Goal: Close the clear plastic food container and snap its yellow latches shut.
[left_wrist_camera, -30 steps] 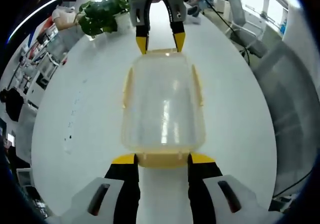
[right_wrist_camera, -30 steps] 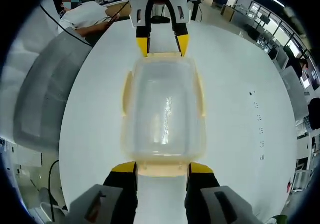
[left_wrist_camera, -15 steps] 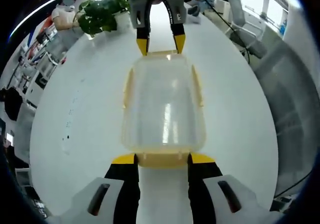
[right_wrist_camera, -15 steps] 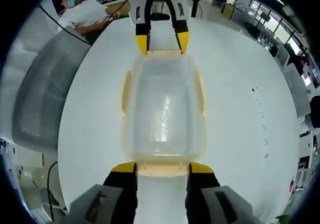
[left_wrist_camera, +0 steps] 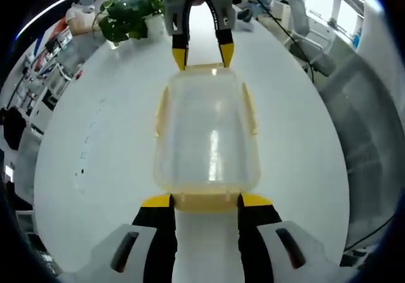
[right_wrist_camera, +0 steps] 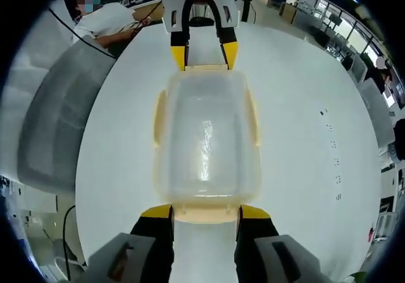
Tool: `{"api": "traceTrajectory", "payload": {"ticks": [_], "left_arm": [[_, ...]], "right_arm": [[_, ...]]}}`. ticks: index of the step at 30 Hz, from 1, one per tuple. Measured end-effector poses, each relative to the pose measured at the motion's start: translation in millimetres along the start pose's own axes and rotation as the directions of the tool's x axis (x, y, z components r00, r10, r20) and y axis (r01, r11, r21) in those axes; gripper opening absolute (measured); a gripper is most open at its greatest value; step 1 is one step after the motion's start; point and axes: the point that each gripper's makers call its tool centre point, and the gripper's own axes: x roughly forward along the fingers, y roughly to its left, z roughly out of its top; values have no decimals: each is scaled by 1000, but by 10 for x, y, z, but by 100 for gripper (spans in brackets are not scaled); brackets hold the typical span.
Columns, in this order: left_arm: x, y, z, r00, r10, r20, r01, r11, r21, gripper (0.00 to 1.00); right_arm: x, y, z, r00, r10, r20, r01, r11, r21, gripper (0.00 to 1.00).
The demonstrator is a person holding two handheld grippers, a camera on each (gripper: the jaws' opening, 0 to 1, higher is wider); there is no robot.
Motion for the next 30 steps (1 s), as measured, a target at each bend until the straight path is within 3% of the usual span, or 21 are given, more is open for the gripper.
{"api": "traceTrajectory", "payload": {"ticks": [23, 28, 30], "left_arm": [[-13, -68, -28, 1000, -6, 14, 6, 1000, -12, 36], [-15, -51, -27, 1000, -3, 17, 3, 1000, 19, 37], [-18, -22, -59, 1000, 16, 1, -16, 997, 71, 37]], "right_arm": [[47, 28, 20, 1000, 9, 2, -8, 1000, -11, 36], [58, 26, -4, 1000, 8, 11, -8, 999, -36, 38], [54, 18, -22, 1000, 4, 6, -4, 999, -35, 40]]}}
